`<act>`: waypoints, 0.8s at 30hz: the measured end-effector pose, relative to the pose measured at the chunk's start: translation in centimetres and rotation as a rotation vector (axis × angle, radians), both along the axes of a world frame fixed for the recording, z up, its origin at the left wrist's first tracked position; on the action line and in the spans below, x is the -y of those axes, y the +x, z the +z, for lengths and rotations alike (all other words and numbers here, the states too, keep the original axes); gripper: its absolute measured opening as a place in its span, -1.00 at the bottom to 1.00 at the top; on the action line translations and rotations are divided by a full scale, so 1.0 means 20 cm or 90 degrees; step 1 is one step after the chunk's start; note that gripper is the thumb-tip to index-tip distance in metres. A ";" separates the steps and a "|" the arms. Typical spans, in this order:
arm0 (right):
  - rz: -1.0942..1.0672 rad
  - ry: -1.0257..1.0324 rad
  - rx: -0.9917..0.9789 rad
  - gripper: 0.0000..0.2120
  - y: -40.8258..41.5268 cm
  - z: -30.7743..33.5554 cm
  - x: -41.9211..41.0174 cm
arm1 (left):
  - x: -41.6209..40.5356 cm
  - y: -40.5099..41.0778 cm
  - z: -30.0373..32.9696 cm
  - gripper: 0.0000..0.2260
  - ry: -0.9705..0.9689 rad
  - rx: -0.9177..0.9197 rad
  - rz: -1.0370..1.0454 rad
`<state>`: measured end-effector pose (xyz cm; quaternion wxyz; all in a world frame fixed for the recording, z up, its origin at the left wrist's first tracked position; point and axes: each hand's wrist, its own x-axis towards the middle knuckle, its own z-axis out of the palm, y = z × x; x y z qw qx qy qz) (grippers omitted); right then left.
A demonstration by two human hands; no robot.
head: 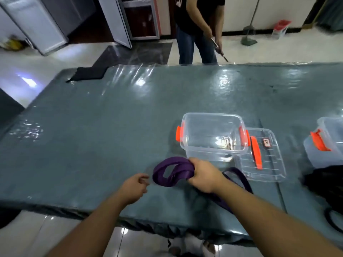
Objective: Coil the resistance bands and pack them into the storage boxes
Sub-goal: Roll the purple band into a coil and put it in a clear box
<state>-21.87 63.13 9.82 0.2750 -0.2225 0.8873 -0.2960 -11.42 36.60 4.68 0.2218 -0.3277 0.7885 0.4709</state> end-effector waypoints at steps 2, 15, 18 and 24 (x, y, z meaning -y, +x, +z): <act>-0.006 0.031 0.016 -0.79 0.01 -0.09 0.04 | 0.02 -0.01 -0.03 -0.56 0.067 0.004 0.010; -0.012 0.178 -0.035 0.03 0.05 -0.42 0.24 | 0.11 -0.18 -0.21 -0.40 -0.162 -0.021 0.011; -0.009 0.187 -0.042 -0.12 0.08 -0.47 0.13 | 0.12 -0.19 -0.24 -0.35 -0.235 0.006 -0.062; -0.033 0.261 0.012 -0.34 0.11 -0.51 -0.11 | 0.02 -0.27 -0.26 -0.45 -0.283 -0.090 -0.263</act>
